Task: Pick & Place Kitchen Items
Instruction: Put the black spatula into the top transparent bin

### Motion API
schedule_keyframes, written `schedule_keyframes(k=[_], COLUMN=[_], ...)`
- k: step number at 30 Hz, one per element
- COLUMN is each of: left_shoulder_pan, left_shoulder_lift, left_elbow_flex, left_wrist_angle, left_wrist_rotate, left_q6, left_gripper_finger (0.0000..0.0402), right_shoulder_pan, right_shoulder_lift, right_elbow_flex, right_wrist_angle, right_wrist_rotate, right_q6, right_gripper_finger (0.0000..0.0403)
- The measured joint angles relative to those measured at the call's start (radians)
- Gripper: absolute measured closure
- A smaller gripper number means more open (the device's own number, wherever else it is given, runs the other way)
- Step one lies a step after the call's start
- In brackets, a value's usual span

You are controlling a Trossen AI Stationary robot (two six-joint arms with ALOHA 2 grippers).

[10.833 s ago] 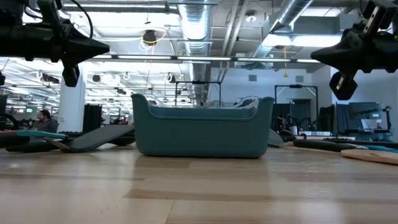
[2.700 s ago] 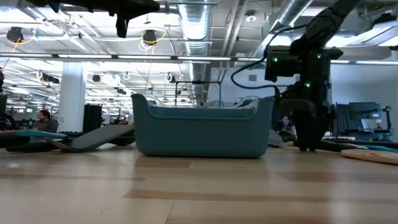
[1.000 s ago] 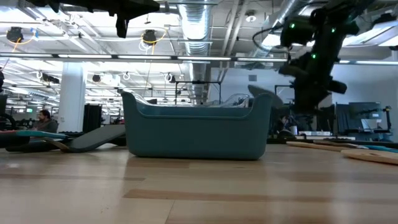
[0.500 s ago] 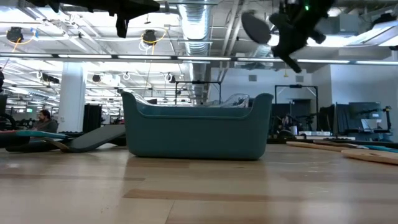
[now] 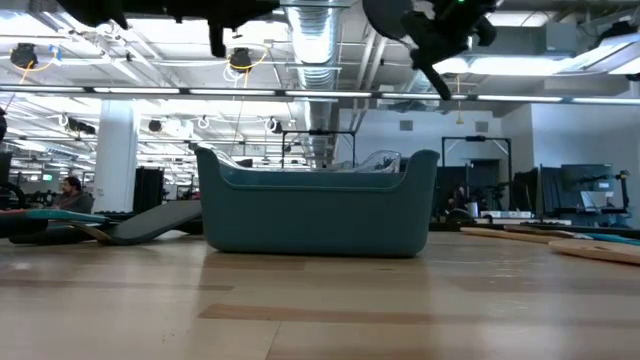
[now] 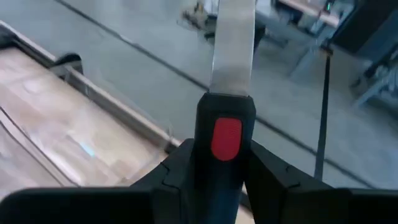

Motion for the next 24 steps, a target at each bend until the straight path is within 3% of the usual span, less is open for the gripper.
schedule_keyframes(k=[6, 9, 16, 24], left_shoulder_pan=[0.02, 0.029, 0.018, 0.006], left_shoulder_lift=[0.128, 0.159, 0.219, 0.326], left_elbow_flex=[0.0, 0.011, 0.121, 0.241], left_wrist_angle=[0.244, 0.28, 0.278, 0.259], left_wrist_rotate=[-0.029, -0.03, -0.006, -0.012], left_q6=[0.001, 0.003, 0.195, 0.417], left_gripper_finger=[0.04, 0.04, 0.0389, 0.0315], right_shoulder_pan=[0.067, 0.092, 0.111, 0.111], right_shoulder_lift=[0.059, 0.084, 0.105, 0.104], right_elbow_flex=[0.002, 0.002, 0.001, 0.001], right_wrist_angle=[0.272, 0.359, 0.367, 0.352], right_wrist_rotate=[0.022, 0.021, 0.019, 0.018], right_q6=[-0.202, -0.269, -0.27, -0.259], right_gripper_finger=[0.0303, 0.0303, 0.0303, 0.0303])
